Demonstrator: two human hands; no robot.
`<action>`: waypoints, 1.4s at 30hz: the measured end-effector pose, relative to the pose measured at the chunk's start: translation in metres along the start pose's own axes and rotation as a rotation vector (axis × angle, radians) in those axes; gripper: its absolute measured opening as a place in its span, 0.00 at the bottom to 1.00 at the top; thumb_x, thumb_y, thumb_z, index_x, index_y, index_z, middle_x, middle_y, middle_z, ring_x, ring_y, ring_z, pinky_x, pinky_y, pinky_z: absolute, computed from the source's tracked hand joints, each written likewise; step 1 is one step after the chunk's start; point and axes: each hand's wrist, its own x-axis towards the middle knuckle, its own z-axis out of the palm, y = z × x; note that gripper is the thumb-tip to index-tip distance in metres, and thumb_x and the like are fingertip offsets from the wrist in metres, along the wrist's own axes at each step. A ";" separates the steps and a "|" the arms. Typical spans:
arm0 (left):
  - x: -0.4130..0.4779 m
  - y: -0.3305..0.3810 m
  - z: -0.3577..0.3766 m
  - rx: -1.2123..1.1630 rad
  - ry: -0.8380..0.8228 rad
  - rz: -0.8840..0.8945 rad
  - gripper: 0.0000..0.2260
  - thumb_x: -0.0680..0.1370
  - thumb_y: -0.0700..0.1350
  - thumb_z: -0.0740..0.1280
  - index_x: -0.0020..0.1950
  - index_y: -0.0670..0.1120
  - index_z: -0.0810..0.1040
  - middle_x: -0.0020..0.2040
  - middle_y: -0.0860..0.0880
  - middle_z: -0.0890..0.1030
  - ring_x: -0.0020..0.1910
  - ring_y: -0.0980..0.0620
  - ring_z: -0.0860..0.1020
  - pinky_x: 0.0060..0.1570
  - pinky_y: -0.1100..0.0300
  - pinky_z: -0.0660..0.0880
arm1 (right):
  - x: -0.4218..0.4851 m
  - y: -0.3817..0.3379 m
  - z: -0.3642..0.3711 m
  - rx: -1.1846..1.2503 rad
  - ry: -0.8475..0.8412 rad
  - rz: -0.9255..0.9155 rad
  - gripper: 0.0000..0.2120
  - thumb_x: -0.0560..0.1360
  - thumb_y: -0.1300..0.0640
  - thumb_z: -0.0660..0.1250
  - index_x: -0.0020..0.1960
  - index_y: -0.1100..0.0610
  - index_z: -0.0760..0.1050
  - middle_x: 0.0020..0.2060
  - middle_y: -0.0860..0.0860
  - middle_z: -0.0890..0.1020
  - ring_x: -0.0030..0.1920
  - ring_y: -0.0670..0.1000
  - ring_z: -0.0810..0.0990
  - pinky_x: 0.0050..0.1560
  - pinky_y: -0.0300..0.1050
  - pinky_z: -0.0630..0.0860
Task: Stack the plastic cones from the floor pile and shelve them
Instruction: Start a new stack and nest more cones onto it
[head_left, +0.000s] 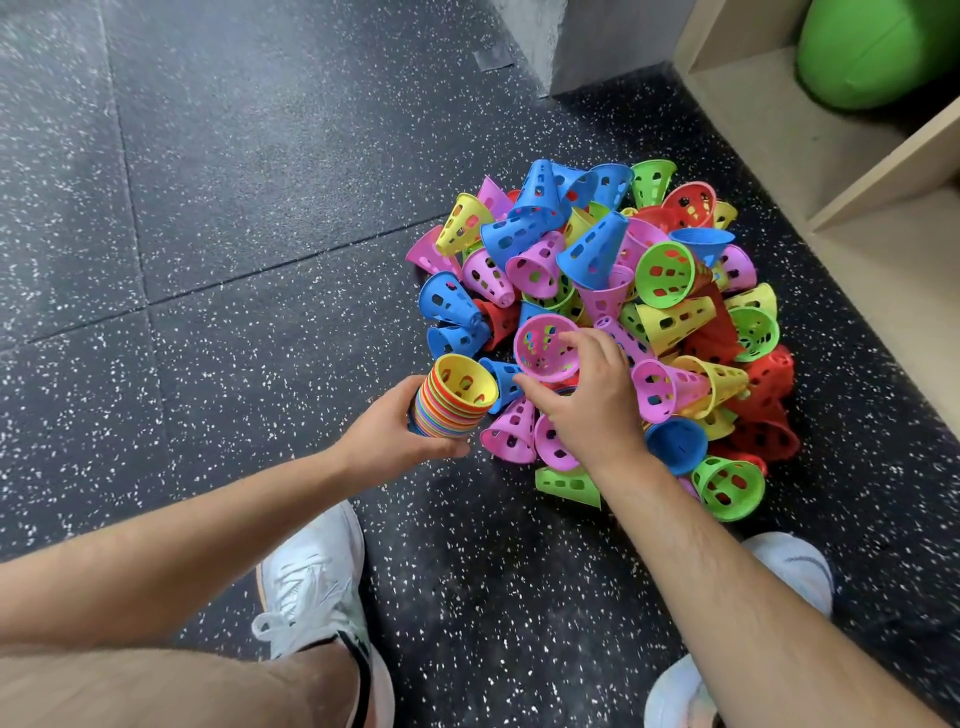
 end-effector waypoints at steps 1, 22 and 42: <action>0.000 0.000 0.000 0.000 0.001 -0.001 0.40 0.56 0.62 0.83 0.64 0.55 0.75 0.54 0.55 0.85 0.53 0.56 0.84 0.61 0.48 0.80 | -0.001 -0.004 -0.001 0.037 0.022 0.002 0.28 0.70 0.43 0.76 0.63 0.59 0.74 0.59 0.51 0.76 0.62 0.49 0.72 0.64 0.42 0.70; -0.004 -0.019 -0.016 -0.048 0.034 0.040 0.33 0.66 0.44 0.85 0.66 0.49 0.75 0.52 0.52 0.85 0.46 0.61 0.83 0.46 0.63 0.80 | -0.014 -0.056 0.035 0.103 -0.329 -0.165 0.34 0.75 0.36 0.65 0.73 0.56 0.69 0.68 0.48 0.74 0.69 0.45 0.67 0.70 0.37 0.61; -0.012 -0.053 -0.022 0.006 0.023 0.043 0.36 0.62 0.60 0.82 0.68 0.63 0.72 0.61 0.59 0.82 0.61 0.58 0.81 0.66 0.47 0.77 | -0.003 -0.024 0.044 -0.384 -0.399 -0.103 0.37 0.75 0.41 0.70 0.77 0.57 0.63 0.76 0.51 0.64 0.76 0.53 0.60 0.77 0.51 0.55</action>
